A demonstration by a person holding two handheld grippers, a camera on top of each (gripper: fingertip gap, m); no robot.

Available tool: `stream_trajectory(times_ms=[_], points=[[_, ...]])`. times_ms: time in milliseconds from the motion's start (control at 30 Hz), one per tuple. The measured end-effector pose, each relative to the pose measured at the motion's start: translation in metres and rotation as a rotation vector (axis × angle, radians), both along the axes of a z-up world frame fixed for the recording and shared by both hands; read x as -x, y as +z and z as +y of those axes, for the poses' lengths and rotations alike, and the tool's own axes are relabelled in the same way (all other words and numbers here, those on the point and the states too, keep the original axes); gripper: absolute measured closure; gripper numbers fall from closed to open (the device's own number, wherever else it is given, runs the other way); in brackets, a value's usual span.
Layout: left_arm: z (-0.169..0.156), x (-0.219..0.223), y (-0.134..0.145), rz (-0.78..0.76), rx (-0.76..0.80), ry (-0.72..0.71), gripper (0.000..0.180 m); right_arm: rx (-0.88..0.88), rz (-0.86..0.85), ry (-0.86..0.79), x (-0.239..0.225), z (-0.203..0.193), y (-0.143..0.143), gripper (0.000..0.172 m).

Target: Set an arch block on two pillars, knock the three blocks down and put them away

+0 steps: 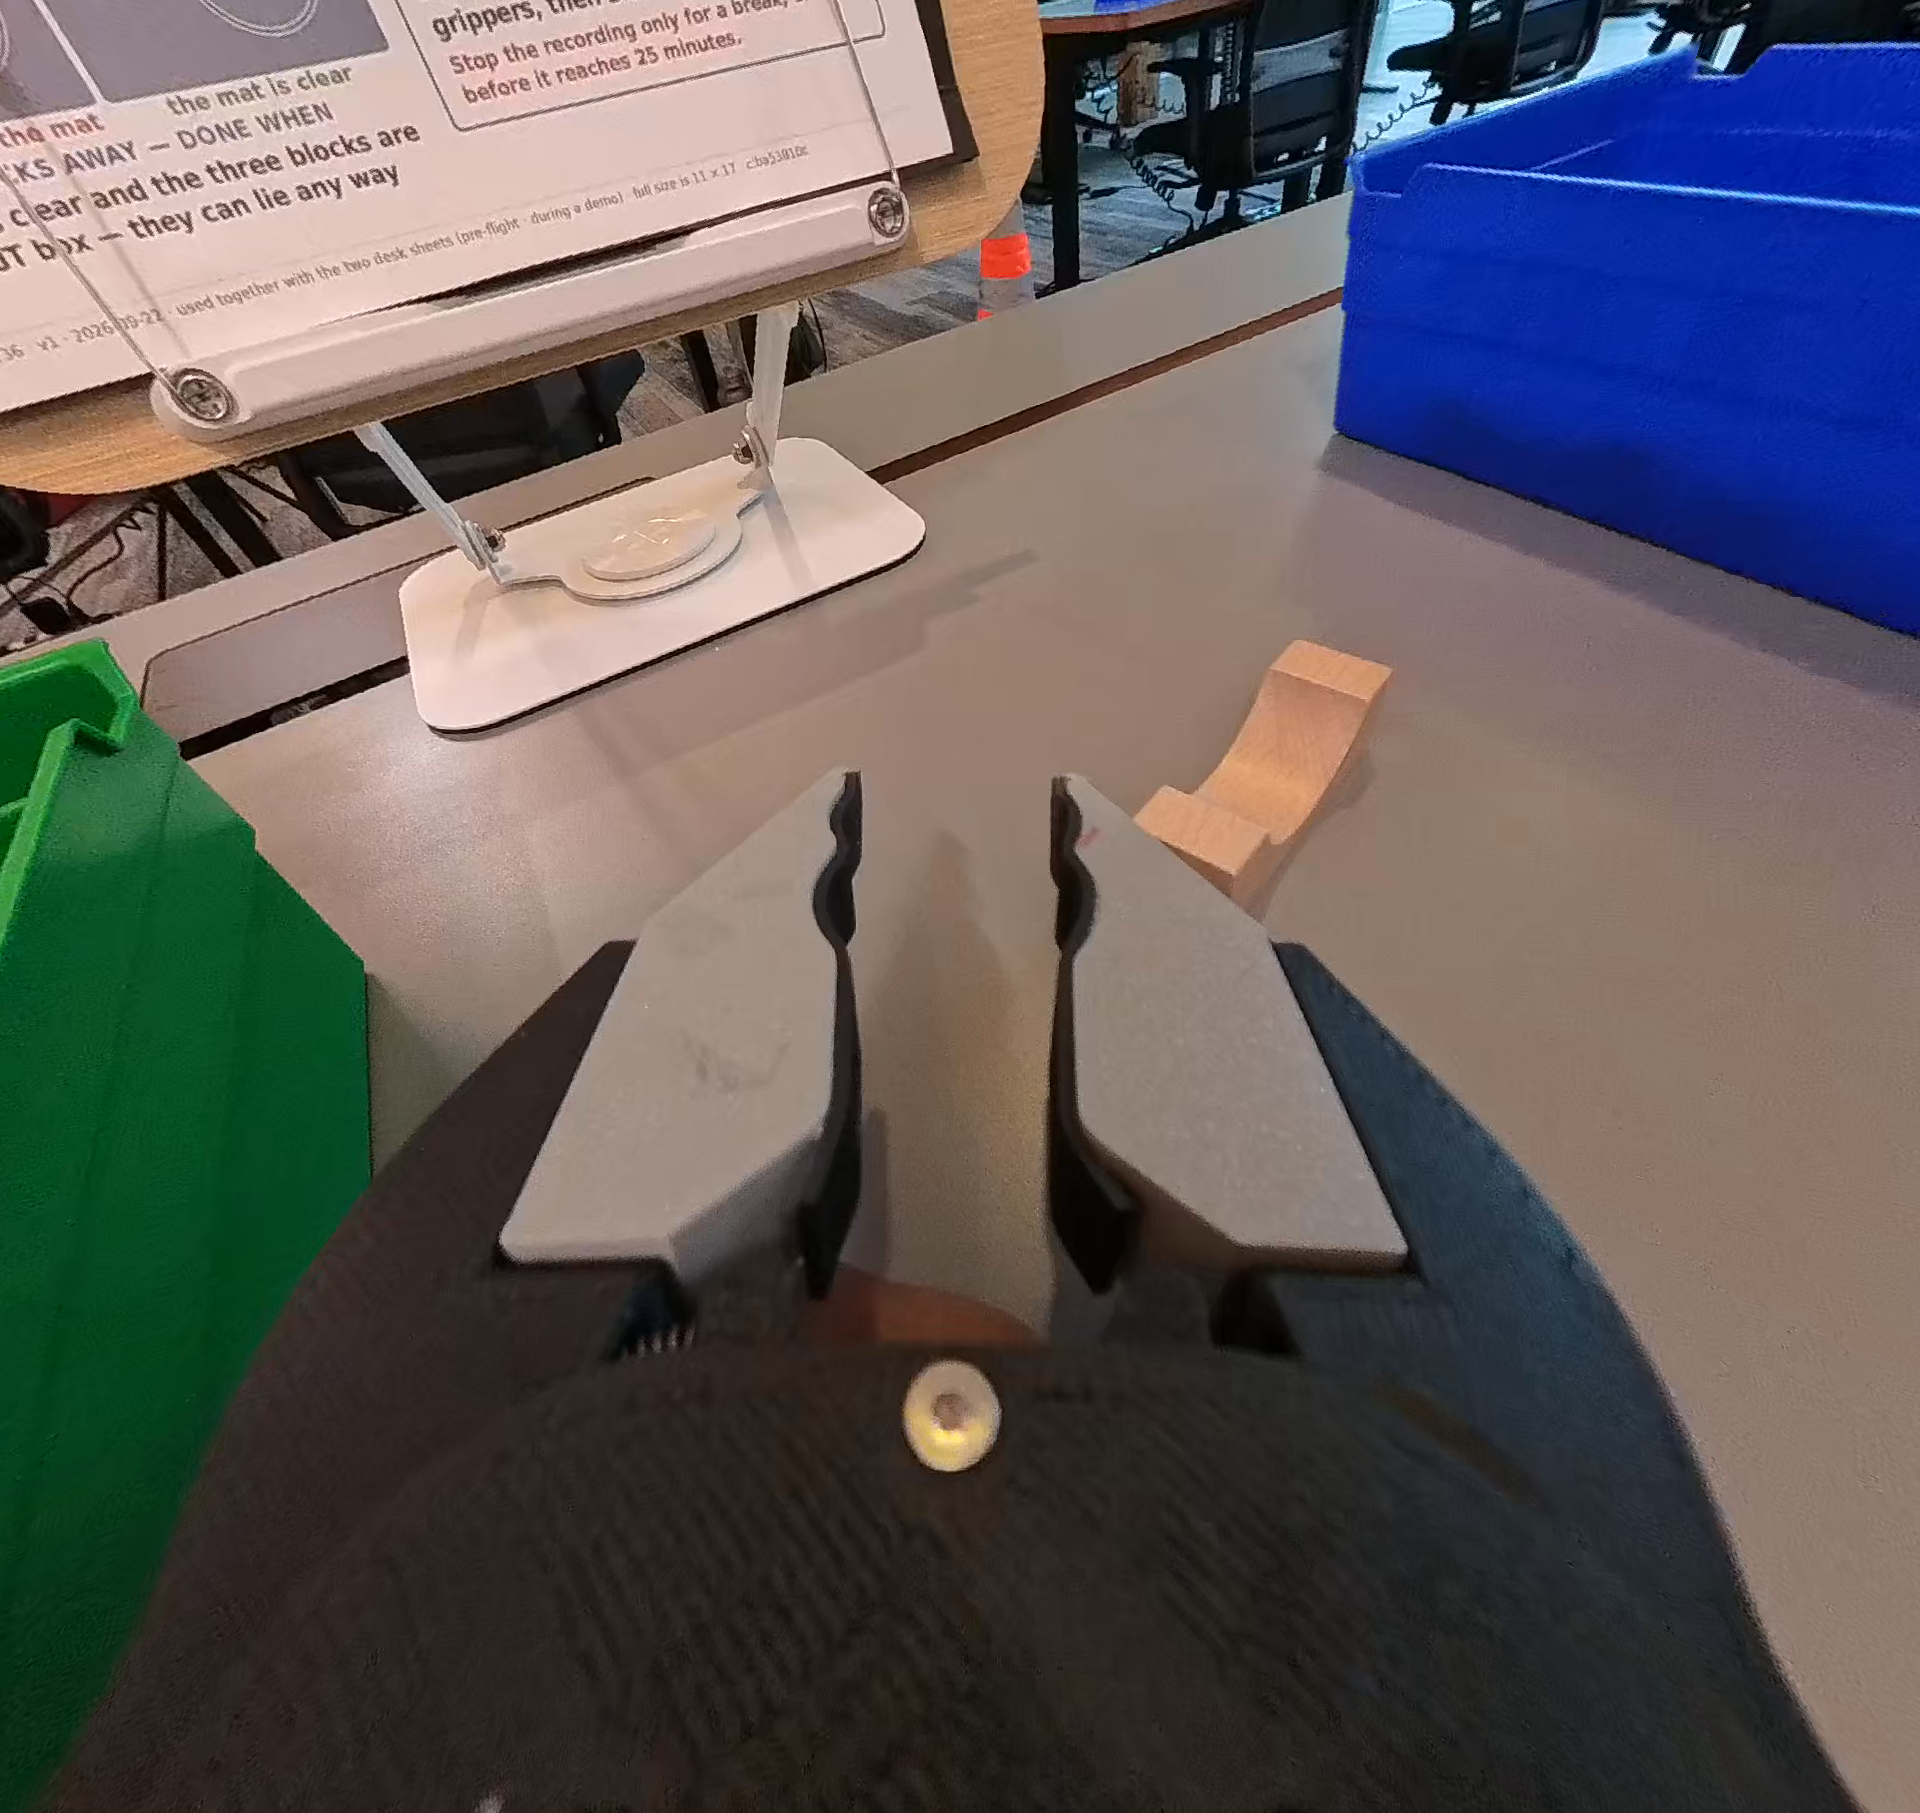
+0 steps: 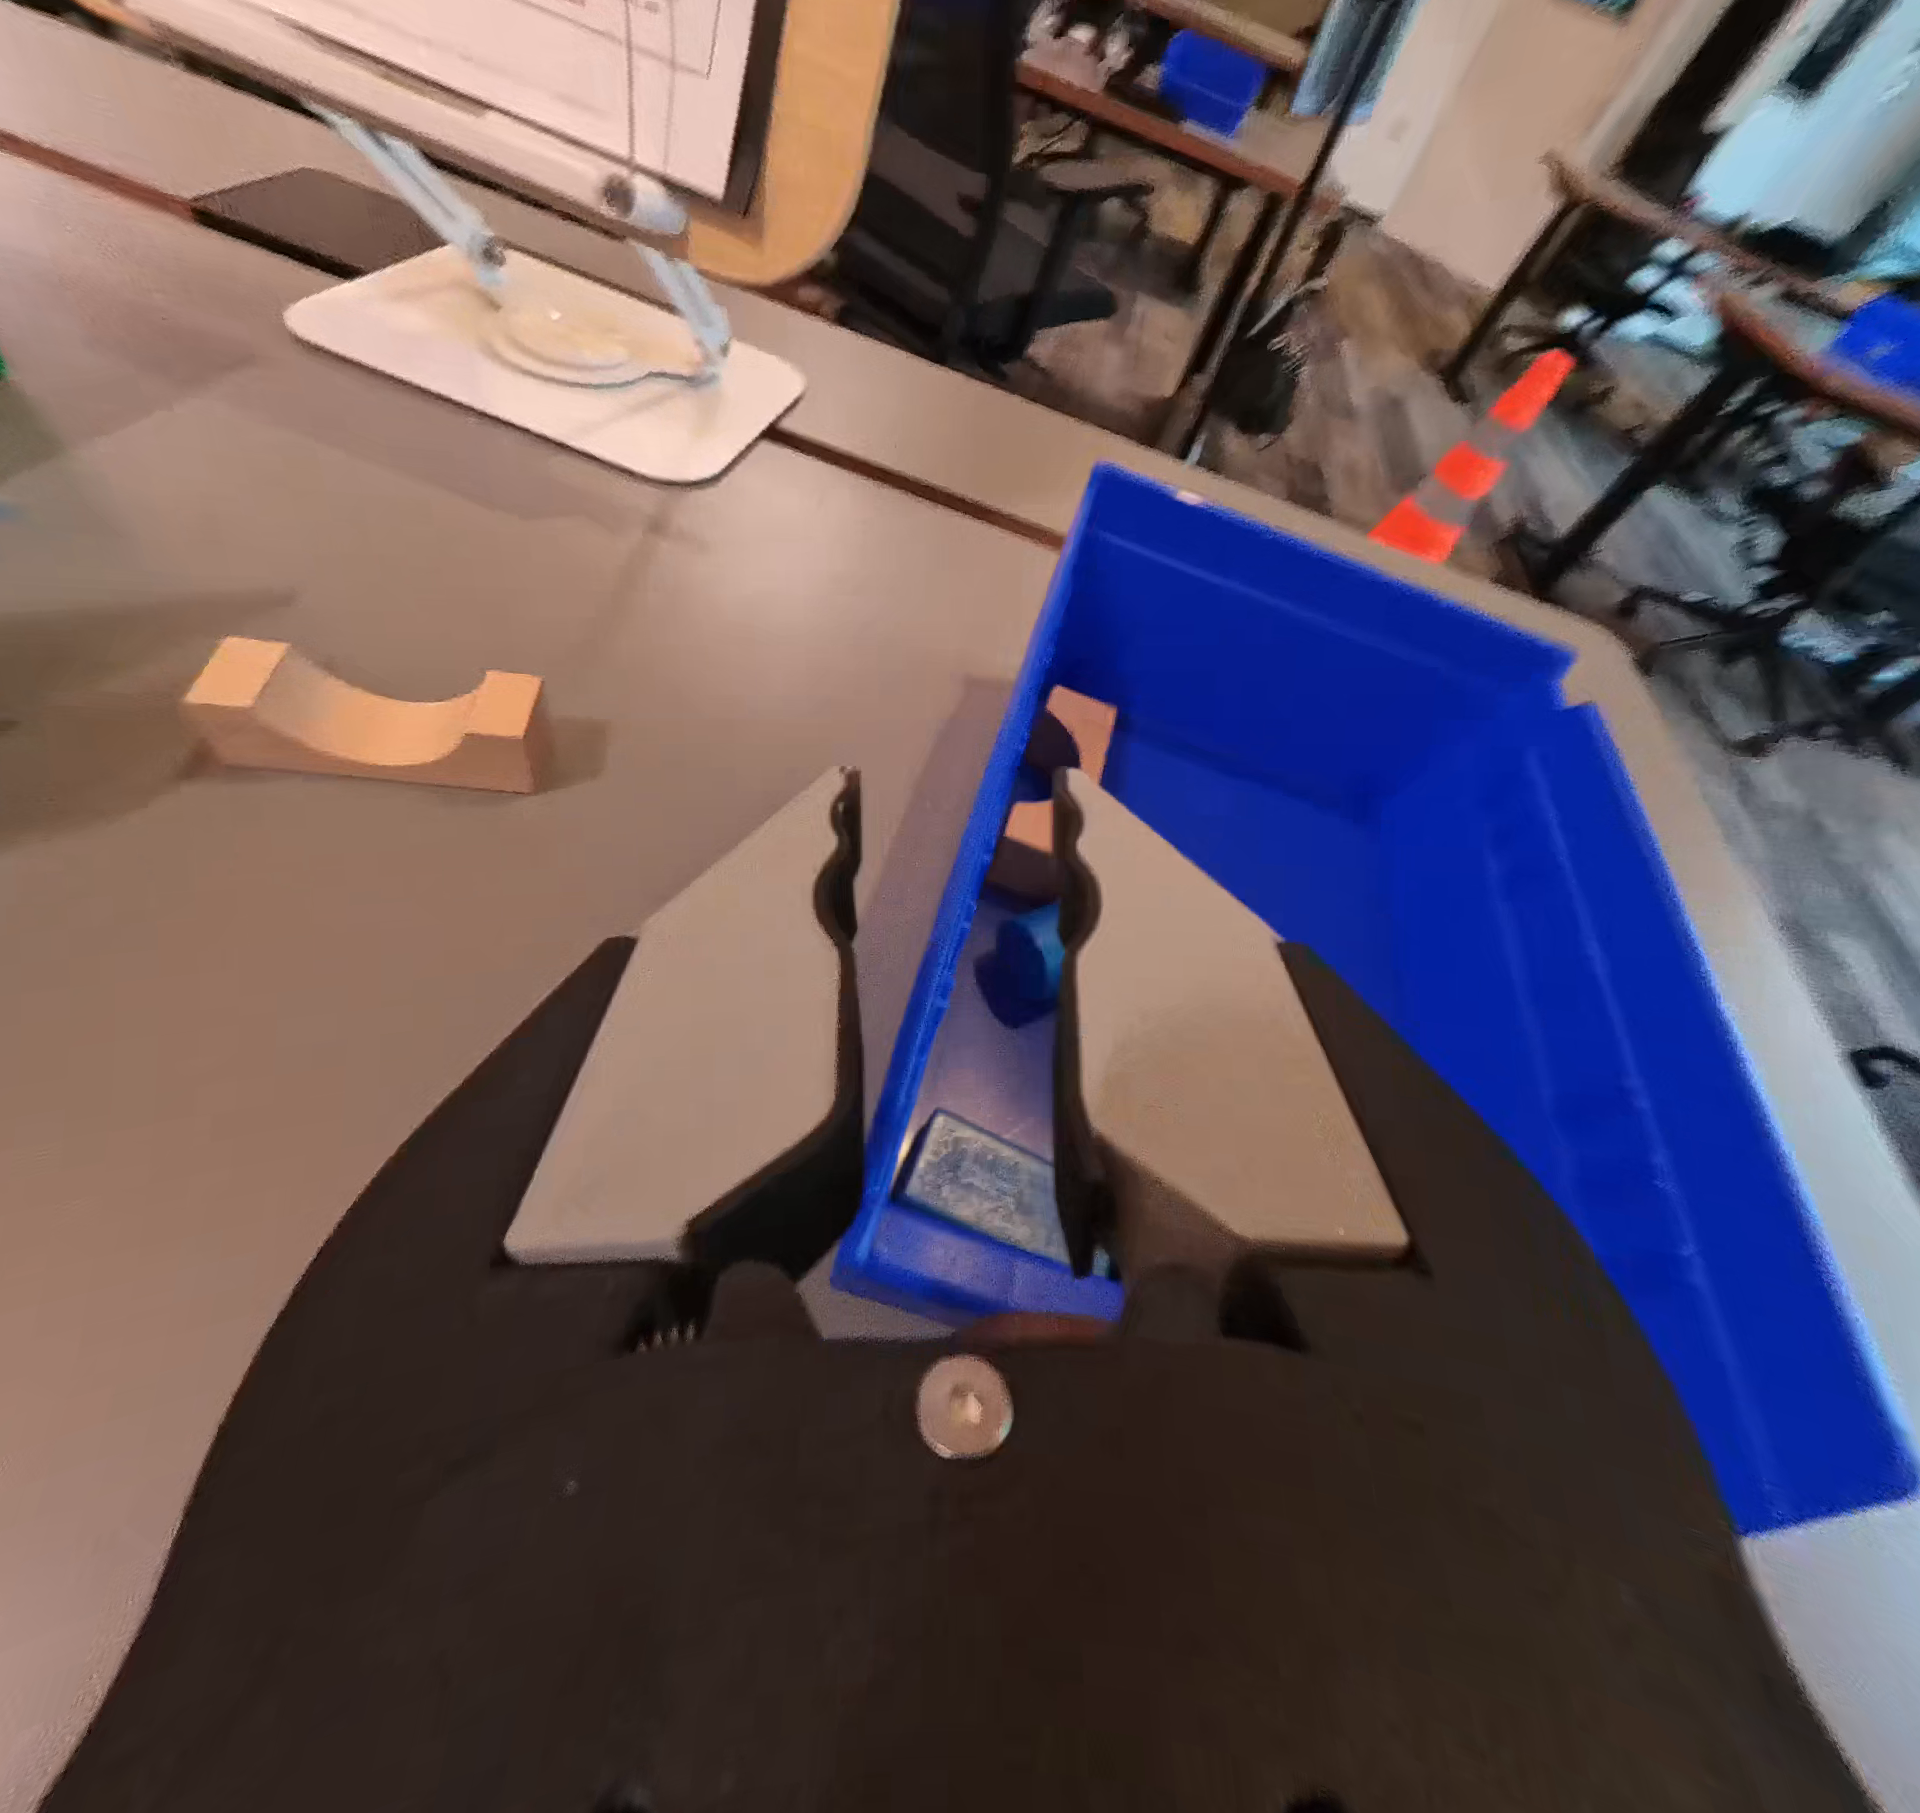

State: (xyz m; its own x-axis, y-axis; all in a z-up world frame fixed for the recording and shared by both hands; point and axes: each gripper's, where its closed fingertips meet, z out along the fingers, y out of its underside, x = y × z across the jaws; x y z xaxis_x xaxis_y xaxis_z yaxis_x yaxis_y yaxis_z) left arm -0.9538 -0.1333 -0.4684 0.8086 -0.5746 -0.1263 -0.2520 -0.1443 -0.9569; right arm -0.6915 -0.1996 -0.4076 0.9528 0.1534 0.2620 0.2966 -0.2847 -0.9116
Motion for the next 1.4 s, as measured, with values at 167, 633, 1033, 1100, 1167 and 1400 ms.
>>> stream_trajectory(times_ms=[167,633,1033,1100,1167,1400], points=[[0.000,0.000,0.000,-0.001,-0.002,0.000,0.146,-0.098,-0.087,-0.054,0.005,-0.005,0.019,0.144],[0.008,0.015,-0.004,0.010,0.028,0.077,0.147,0.262,0.085,0.670,0.284,-0.075,-0.085,0.120],[0.012,0.022,-0.007,0.021,0.042,0.102,0.146,0.353,-0.093,0.508,0.261,-0.034,-0.121,0.123],[0.012,0.021,-0.007,0.027,0.042,0.100,0.146,0.341,-0.045,0.546,0.261,-0.034,-0.113,0.123],[0.012,0.020,-0.008,0.033,0.040,0.098,0.145,0.334,-0.007,0.620,0.270,-0.036,-0.108,0.122],[0.012,0.023,-0.006,0.004,0.046,0.103,0.145,0.402,-0.255,0.804,0.287,-0.028,-0.125,0.130]])
